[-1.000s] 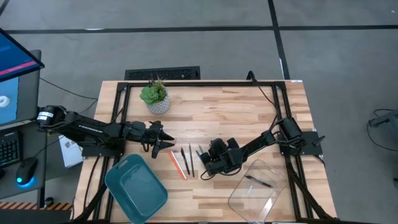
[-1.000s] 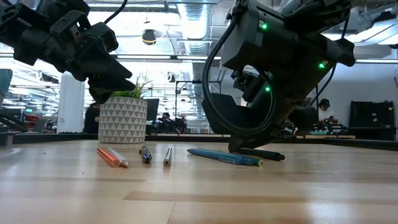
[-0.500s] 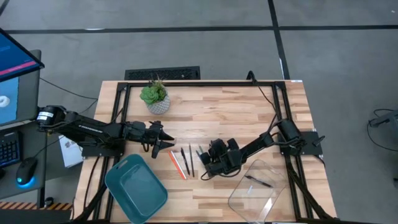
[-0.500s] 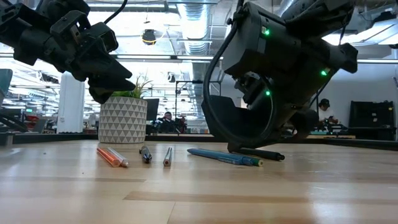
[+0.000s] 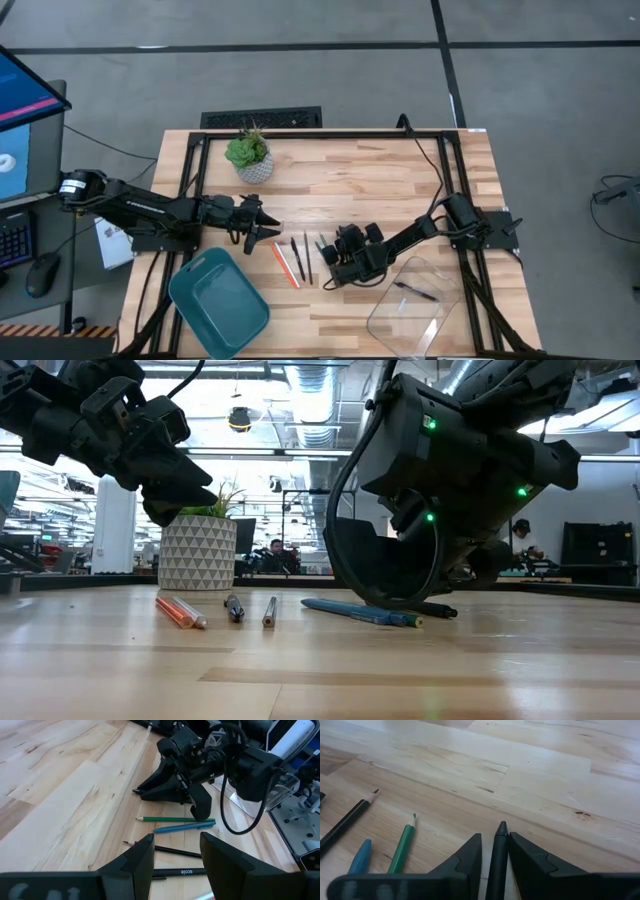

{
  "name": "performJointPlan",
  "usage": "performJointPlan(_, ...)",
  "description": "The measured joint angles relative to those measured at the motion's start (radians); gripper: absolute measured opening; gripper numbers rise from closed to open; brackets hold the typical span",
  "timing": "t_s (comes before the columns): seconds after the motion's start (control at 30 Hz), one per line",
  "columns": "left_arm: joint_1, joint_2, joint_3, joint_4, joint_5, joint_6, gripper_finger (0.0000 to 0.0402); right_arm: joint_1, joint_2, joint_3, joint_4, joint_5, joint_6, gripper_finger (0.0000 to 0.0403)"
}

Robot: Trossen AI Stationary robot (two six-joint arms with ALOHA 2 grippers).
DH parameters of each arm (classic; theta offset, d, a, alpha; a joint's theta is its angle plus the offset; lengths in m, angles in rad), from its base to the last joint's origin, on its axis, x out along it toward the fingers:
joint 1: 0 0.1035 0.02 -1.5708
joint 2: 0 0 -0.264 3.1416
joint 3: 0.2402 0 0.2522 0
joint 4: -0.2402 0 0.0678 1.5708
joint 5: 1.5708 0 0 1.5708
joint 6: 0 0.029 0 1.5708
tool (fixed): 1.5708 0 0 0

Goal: Sort pens & pencils
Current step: Put the right black pen into the transparent bin

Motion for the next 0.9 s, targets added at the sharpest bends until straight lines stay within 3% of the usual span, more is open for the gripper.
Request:
performJointPlan(0.53, 0.000, 0.000, 0.000, 0.001, 0.000, 0.000, 0.0149, 0.004, 0.010, 0.000, 0.003, 0.022, 0.001, 0.0124)
performJointPlan(0.73, 0.000, 0.000, 0.000, 0.001, 0.000, -0.006, 0.0149, 0.017, 0.066, 0.001, 0.052, 0.125, 0.028, 0.0124)
performJointPlan(0.9, 0.000, 0.000, 0.000, 0.000, -0.001, -0.009, 0.0149, 0.018, 0.069, 0.001, 0.059, 0.132, 0.026, 0.0124)
